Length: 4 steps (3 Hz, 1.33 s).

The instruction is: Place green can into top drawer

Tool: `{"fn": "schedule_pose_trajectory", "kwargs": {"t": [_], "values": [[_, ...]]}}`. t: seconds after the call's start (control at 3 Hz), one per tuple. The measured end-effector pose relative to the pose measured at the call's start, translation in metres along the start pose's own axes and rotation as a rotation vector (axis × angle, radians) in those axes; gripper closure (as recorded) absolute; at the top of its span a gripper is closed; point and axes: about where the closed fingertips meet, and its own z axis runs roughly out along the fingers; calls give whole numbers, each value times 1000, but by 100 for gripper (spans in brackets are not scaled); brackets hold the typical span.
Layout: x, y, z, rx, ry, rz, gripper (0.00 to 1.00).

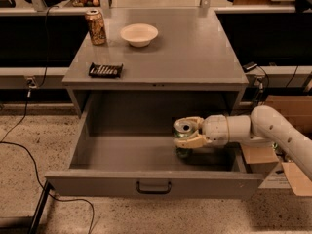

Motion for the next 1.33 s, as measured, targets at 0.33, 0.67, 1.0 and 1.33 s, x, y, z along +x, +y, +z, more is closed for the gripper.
{"fn": "schedule_pose_trajectory", "kwargs": {"t": [0.33, 0.67, 1.0, 1.33], "values": [[0, 1, 3, -5, -1, 0, 13], [-1, 1, 4, -9, -2, -1, 0], [-8, 3, 3, -18, -6, -5, 0], [-33, 12, -13, -6, -64, -75, 0]]}}
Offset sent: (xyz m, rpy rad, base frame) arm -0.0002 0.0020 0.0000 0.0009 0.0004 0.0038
